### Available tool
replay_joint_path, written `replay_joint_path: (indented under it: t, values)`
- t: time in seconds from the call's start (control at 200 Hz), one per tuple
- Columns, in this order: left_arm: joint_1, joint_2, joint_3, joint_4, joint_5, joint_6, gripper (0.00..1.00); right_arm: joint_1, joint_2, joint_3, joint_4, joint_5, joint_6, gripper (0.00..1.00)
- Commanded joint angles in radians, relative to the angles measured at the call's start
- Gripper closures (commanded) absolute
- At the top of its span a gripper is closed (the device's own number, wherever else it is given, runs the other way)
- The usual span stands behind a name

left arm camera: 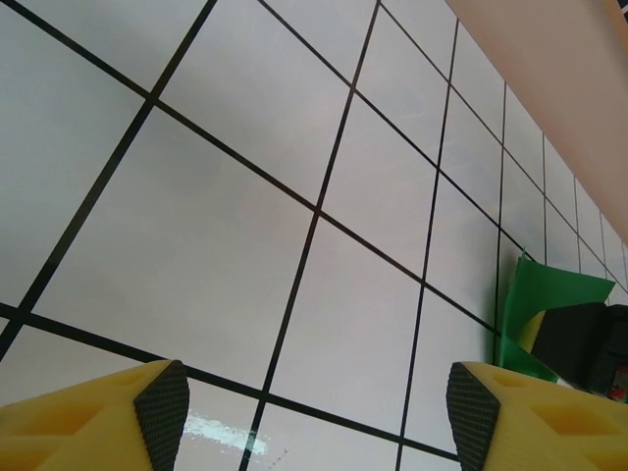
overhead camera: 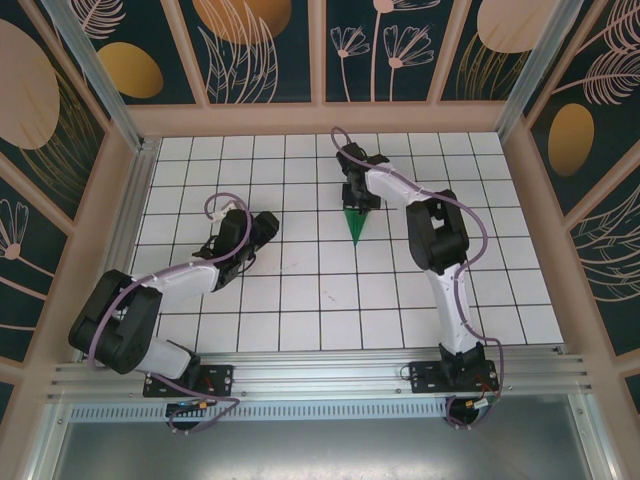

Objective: Fold a paper plane with a square sheet of paper (pick it up from the middle)
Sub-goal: Move the paper plane to the center of the table.

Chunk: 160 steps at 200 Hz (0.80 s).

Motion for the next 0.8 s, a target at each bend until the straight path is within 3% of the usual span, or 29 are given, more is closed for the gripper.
replay_joint_path:
  t: [0.0,0.495,0.796]
  values:
    - [0.006,0.022,0.022,-0.016,0.018,0.023,0.28,0.0,0.017,0.04,-0.053,0.025,-0.022,0.83]
    - [0.005,0.059,0.017,-0.003,0.035,0.019,0.28,0.006,0.063,0.032,-0.056,0.047,-0.018,0.65]
    - [0.006,0.063,0.018,-0.004,0.039,0.02,0.28,0.006,0.07,-0.002,-0.038,0.025,-0.001,0.65]
